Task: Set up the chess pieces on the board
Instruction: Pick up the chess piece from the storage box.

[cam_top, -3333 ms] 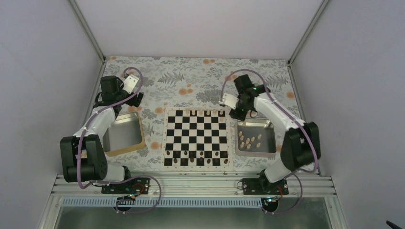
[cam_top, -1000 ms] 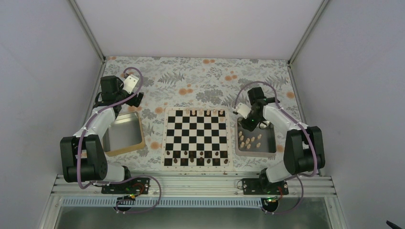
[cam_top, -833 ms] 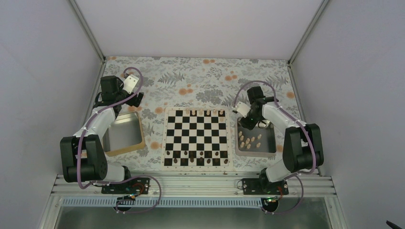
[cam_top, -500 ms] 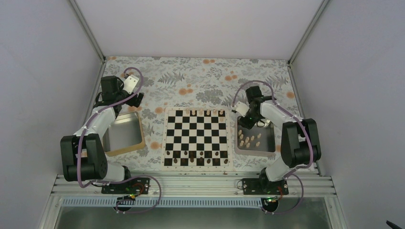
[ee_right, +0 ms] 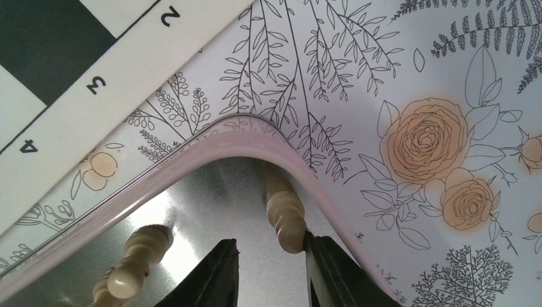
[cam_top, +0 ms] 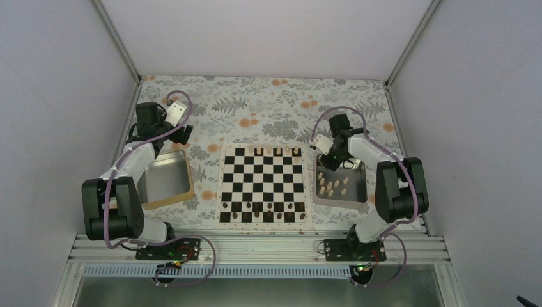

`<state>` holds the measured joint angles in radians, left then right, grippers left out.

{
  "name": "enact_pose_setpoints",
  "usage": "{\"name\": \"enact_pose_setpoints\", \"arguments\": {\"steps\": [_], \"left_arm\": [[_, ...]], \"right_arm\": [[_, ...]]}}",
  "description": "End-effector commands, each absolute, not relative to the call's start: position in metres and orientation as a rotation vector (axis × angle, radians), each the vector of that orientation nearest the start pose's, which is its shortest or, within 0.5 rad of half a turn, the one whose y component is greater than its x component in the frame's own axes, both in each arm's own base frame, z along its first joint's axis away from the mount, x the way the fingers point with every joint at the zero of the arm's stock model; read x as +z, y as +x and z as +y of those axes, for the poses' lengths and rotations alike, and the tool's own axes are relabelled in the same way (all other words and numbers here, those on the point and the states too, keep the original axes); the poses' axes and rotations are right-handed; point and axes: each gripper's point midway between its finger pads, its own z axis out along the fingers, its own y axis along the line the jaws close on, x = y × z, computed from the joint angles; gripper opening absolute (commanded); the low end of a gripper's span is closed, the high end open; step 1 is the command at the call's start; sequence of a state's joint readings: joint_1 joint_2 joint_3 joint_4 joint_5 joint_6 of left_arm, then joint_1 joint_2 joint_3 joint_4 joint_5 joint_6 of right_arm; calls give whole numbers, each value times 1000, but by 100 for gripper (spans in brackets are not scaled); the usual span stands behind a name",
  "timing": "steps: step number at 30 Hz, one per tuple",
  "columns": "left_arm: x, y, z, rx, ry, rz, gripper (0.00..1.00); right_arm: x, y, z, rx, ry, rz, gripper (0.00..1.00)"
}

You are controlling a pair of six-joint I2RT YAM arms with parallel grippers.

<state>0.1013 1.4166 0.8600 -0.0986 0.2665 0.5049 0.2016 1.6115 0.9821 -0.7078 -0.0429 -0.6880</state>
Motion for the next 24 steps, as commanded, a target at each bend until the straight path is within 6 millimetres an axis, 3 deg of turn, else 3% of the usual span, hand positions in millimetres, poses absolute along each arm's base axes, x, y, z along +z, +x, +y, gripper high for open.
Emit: {"name": "enact_pose_setpoints", "arguments": {"steps": [1,10,16,24], "left_arm": [[156,417,-3,43,587,2093,100],[155,418,-3,40,588,2096,100],[156,417,-4,37,587,2095,100],[155,417,-4,30,586,2097,100]], "right_arm": [[42,309,76,21,-1269,2625,29],[60,296,75,25,-1253,2611,32],[56,298,71,3,-1195,2644,34],[52,295,81,92,-1052,2639,35]]}}
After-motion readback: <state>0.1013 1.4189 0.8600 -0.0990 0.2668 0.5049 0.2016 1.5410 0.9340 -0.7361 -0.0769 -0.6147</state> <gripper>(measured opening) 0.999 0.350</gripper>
